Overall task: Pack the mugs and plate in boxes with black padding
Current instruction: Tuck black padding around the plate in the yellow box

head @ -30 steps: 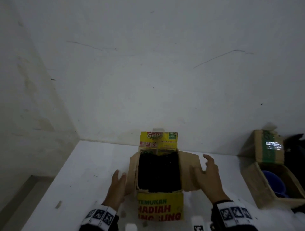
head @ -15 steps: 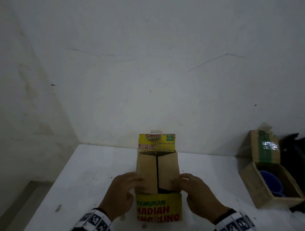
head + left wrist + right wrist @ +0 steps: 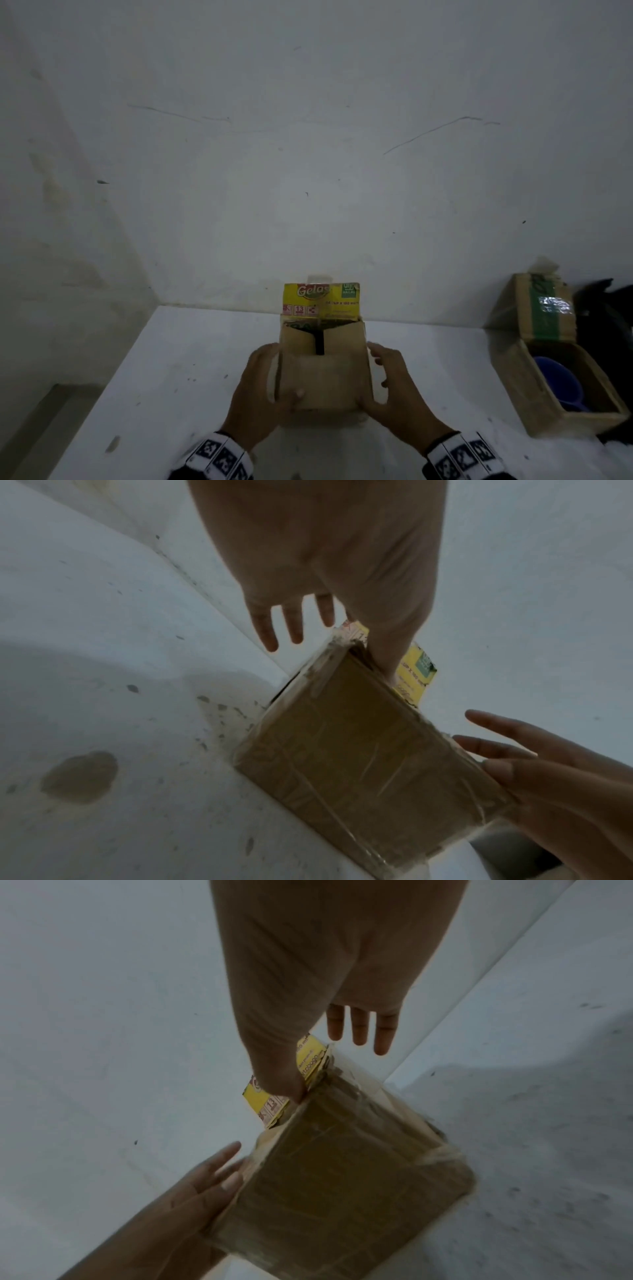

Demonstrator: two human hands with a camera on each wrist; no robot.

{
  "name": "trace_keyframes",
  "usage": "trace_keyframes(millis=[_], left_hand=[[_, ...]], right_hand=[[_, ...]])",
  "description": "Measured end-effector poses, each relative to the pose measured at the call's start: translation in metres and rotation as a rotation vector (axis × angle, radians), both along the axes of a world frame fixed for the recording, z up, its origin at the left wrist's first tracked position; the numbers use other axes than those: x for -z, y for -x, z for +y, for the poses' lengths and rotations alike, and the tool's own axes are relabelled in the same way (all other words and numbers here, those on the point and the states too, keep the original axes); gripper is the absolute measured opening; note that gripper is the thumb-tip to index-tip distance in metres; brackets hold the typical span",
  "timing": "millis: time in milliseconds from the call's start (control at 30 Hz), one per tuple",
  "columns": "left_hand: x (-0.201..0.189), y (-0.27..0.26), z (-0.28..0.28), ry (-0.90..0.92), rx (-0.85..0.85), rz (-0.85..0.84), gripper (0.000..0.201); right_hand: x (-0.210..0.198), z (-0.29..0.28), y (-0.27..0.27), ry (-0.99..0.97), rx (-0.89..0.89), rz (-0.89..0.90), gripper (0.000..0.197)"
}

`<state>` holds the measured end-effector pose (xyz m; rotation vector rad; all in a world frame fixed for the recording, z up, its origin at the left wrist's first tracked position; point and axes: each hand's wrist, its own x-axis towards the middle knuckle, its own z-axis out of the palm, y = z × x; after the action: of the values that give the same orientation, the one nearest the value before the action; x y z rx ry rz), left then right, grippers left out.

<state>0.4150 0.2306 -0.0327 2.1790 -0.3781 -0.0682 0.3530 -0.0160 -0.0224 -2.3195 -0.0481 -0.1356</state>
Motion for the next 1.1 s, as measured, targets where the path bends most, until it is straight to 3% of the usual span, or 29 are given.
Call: trace_keyframes(millis=[67, 133, 333, 433, 567, 700, 800, 933, 1033, 1100], left_hand=[[0.007, -0.003, -0.001, 0.019, -0.023, 0.143, 0.094], [0.010, 0.000, -0.005, 0.055, -0.013, 0.265, 0.090], [0.013, 0.011, -0.017, 0.119, -0.050, 0.276, 0.075], [0.016, 0.009, -0.014, 0.101, -0.048, 0.287, 0.065], [0.022, 0.010, -0.011, 0.093, -0.060, 0.293, 0.062], [0.021, 0.015, -0.015, -0.033, -0.101, 0.263, 0.064], [0.016, 0.018, -0.017, -0.099, -0.129, 0.193, 0.060], [0.015, 0.019, -0.018, -0.143, -0.153, 0.175, 0.060], [0.013, 0.019, -0.018, -0.141, -0.158, 0.192, 0.059], [0.012, 0.019, -0.017, -0.145, -0.150, 0.187, 0.059]], right_hand=[[-0.003, 0.002, -0.008, -0.048, 0.023, 0.048, 0.093], [-0.010, 0.004, -0.020, -0.072, 0.040, 0.079, 0.099], [-0.044, 0.013, -0.082, -0.402, 0.097, 0.094, 0.095], [-0.048, 0.011, -0.102, -0.463, 0.089, 0.049, 0.087], [-0.036, 0.009, -0.101, -0.318, 0.081, -0.120, 0.050], [-0.007, 0.005, -0.077, 0.168, -0.106, -0.317, 0.007], [0.003, 0.004, -0.059, 0.351, -0.170, -0.212, 0.030], [-0.012, 0.015, -0.048, 0.525, -0.218, -0.148, 0.040], [-0.018, 0.033, -0.036, 0.721, -0.282, 0.029, 0.089], [-0.014, 0.044, -0.029, 0.838, -0.304, 0.054, 0.100]])
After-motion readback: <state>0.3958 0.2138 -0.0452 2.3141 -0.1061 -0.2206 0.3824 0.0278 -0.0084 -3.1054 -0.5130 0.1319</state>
